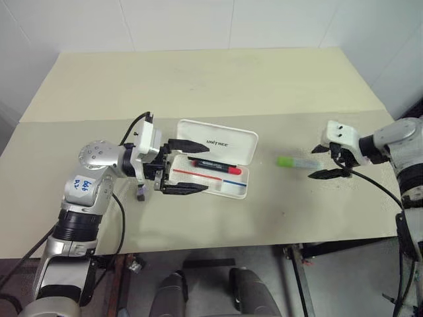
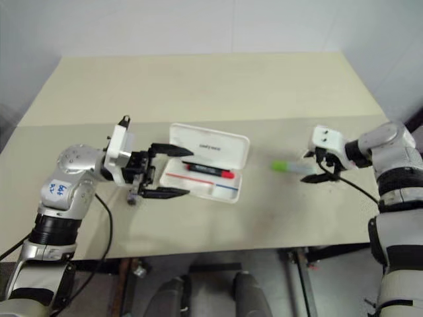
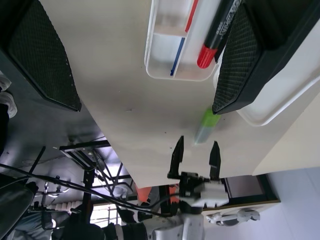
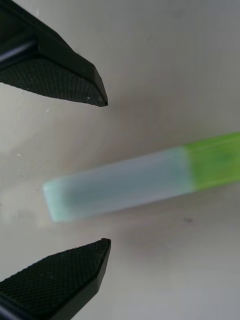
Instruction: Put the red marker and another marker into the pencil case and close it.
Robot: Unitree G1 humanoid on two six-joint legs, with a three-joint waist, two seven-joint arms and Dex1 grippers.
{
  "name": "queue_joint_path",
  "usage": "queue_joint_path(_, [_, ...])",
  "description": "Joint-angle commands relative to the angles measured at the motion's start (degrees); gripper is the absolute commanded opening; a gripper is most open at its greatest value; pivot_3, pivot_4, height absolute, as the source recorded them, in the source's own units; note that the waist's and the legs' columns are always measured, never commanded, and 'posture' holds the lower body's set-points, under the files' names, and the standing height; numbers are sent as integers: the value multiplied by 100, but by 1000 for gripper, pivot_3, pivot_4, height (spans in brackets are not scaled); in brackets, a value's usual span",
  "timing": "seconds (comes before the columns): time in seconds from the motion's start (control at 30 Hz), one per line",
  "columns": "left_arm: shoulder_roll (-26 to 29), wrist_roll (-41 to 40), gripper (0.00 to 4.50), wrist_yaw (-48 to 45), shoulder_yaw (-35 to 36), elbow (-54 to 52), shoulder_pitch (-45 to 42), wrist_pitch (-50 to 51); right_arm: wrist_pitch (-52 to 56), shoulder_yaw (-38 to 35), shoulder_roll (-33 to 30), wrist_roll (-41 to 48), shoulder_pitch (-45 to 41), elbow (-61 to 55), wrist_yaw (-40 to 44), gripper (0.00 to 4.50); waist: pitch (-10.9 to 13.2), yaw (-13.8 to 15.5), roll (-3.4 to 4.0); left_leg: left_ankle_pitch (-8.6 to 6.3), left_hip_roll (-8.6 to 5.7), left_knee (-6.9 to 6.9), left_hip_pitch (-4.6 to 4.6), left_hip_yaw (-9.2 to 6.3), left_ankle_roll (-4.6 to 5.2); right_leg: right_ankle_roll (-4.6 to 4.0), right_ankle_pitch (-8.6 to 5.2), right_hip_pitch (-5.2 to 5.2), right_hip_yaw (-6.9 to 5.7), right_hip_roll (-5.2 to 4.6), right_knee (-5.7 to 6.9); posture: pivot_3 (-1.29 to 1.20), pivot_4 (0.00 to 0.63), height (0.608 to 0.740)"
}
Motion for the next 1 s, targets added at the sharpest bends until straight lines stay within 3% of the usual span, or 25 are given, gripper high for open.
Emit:
queue_joint_path(0.03, [-13, -20, 4500, 66, 48, -229, -69, -19, -202, 66, 103, -338, -319, 407, -254, 4468, 0, 1, 0, 1, 1, 1, 1, 0, -2, 0, 0, 0, 1, 1, 2, 0, 150, 740])
queue_joint_path(0.13, [20, -19, 4500, 126, 98, -319, 28, -15, -284, 70, 239, -527, -413, 614, -387, 4468, 0, 1, 0, 2, 1, 9, 3, 0, -3, 2, 2, 4, 1, 2, 5, 0, 150, 740])
queue_joint_path(0.23, [93, -37, 4500, 201, 166, -457, 172, 9, -247, -8, 370, -578, -518, 734, -364, 3845, 0, -41, -1, 2, 1, 27, 5, 3, -4, 12, 10, 12, 10, 2, 6, 0, 150, 740])
queue_joint_path(0.5, [263, -96, 4500, 360, 337, -720, 504, 47, -315, -153, 510, -582, -660, 774, -177, 1095, 0, -136, 0, 4, 1, 63, 10, 20, 0, 34, 50, 23, 40, 6, 3, 0, 150, 740])
queue_joint_path(0.73, [215, -63, 4500, 379, 310, -649, 451, 7, -389, -266, 460, -546, -599, 743, -266, 1067, 0, -130, 0, 3, 1, 59, 8, 33, 2, 40, 53, 20, 58, 6, -6, 0, 150, 740])
queue_joint_path(1.0, [692, -70, 4500, 87, 612, -470, 780, -101, 60, -667, -118, -19, -319, -100, 1103, 1067, 2, -126, 3, 0, 1, 51, 5, 58, 5, 46, 56, 3, 89, 9, -7, 0, 150, 740])
